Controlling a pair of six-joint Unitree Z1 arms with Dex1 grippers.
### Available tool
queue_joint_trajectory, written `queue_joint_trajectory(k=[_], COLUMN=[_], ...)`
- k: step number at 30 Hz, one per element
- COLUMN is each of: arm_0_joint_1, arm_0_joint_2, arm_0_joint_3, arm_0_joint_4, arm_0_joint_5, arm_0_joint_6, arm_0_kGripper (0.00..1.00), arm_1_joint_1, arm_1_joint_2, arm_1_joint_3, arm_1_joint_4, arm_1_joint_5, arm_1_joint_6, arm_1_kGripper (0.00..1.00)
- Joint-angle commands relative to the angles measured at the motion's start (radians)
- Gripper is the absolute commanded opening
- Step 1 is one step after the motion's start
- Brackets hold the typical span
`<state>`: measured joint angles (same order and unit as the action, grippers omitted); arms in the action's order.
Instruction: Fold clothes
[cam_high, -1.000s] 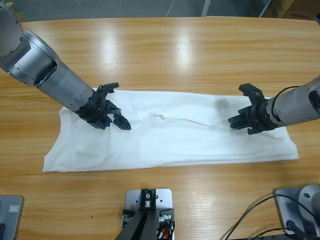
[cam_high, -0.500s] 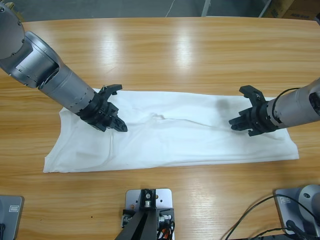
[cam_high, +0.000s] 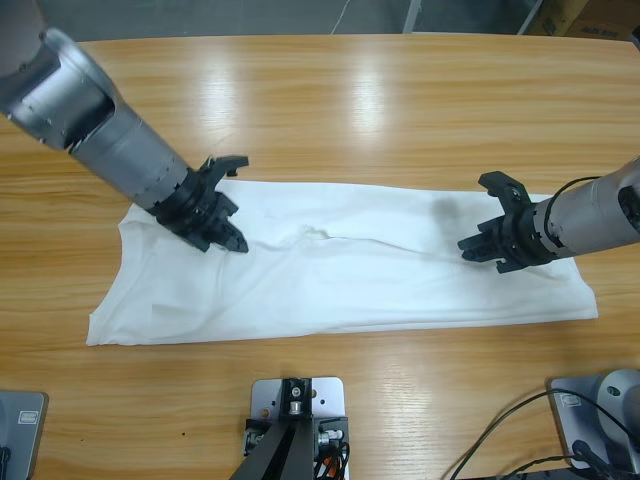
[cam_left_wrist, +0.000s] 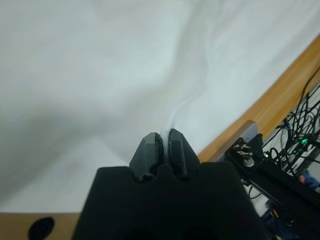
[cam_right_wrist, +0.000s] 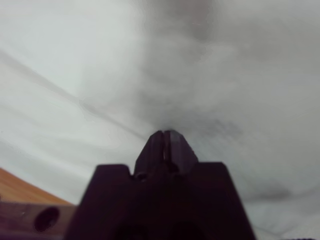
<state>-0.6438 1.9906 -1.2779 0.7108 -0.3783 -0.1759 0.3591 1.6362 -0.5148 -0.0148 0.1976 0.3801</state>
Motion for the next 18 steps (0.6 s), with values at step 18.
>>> queue_joint_trajectory(k=[18], arm_0_joint_1=[-0.004], arm_0_joint_2=[0.379], arm_0_joint_3=[-0.784], arm_0_joint_4=[0.647], arm_0_joint_5=[-0.044], arm_0_joint_6=[0.445], arm_0_kGripper=[0.0], arm_1_joint_1=[-0.043], arm_1_joint_2=[0.075], arm_1_joint_3=[0.039], arm_1_joint_4=[-0.068], arm_1_joint_5=[0.026], arm_1_joint_6=[-0.004], arm_1_kGripper=[0.0])
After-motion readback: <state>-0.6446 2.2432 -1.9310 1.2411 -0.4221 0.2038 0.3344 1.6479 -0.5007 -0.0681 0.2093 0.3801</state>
